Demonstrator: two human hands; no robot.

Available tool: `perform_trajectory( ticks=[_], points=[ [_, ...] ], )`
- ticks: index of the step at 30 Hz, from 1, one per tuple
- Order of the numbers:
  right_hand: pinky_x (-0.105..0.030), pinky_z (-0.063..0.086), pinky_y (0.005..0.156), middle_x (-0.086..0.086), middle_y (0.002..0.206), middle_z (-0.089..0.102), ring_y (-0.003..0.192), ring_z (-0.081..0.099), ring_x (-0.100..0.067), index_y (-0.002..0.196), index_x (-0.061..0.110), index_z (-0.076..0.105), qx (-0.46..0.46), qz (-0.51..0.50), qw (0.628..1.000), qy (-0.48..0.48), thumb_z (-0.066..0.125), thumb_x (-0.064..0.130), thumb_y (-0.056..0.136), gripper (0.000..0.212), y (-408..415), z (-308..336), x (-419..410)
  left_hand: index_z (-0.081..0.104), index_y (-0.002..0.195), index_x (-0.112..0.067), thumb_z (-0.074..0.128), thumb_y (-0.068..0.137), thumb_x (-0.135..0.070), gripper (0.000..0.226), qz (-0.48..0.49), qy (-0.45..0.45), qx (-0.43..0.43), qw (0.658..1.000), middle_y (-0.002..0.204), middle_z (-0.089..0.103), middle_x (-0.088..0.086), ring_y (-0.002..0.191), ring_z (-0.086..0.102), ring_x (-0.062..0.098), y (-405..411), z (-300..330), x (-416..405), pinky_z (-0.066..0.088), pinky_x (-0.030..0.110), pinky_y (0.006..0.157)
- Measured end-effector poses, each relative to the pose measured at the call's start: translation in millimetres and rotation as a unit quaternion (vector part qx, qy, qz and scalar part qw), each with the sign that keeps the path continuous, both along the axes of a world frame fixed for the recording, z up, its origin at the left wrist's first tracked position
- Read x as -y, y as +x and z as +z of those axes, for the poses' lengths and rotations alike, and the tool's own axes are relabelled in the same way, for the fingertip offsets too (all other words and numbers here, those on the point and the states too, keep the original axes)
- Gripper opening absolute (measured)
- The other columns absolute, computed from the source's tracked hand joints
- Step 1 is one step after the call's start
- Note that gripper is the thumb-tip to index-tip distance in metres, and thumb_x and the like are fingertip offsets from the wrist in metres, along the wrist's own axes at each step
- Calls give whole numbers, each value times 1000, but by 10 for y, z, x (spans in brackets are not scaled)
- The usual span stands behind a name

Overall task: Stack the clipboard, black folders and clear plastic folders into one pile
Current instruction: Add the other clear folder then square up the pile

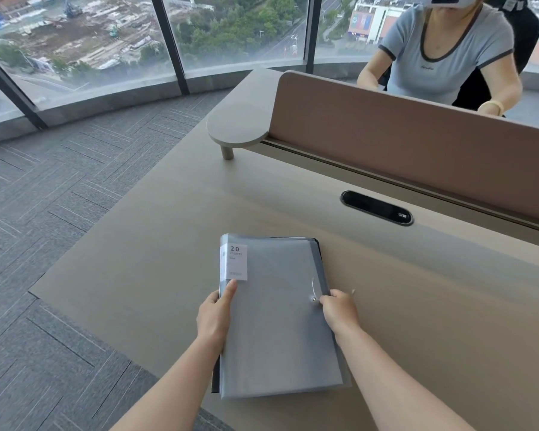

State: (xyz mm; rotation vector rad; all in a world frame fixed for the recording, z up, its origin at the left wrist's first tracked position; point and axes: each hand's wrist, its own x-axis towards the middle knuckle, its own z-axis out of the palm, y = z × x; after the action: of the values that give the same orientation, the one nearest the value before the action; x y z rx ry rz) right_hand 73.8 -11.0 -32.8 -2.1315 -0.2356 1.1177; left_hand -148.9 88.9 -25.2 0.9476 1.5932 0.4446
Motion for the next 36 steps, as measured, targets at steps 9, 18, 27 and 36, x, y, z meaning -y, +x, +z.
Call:
perform_trajectory(
  ticks=[9, 18, 27, 36],
  points=[
    [-30, 37, 59, -4, 69, 60, 62, 49, -22, 72, 10, 63, -17, 14, 1000, 18, 58, 8, 73, 6, 19, 33, -56, 58, 71, -16, 55, 90, -61, 49, -10, 32, -66, 997, 95, 62, 23, 72, 59, 29, 14, -39, 145, 47, 38, 69],
    [-33, 22, 51, -7, 58, 42, 60, 37, -25, 57, 8, 43, 36, 43, 997, -57, 51, 1, 83, 28, 134, 16, -173, 44, 70, -11, 52, 94, -58, 53, -16, 21, -115, 993, 81, 52, 6, 63, 46, 20, 78, -24, 46, 32, 33, 56],
    [-29, 20, 54, -6, 64, 36, 57, 29, -20, 62, 8, 39, -33, -25, 997, -66, 48, 1, 82, 22, 177, 2, -205, 60, 102, -14, 61, 72, -77, 70, 2, -46, -86, 995, 113, 56, 7, 87, 63, 22, 72, -26, -35, 45, 34, 66],
    [-31, 23, 59, -5, 64, 35, 64, 30, -21, 57, 14, 36, -41, -26, 998, -51, 51, 1, 79, 29, 96, -117, -166, 70, 110, -14, 71, 44, -84, 95, 1, -130, -41, 991, 108, 74, 8, 93, 73, 29, 25, -18, -146, 57, 48, 92]
  ],
)
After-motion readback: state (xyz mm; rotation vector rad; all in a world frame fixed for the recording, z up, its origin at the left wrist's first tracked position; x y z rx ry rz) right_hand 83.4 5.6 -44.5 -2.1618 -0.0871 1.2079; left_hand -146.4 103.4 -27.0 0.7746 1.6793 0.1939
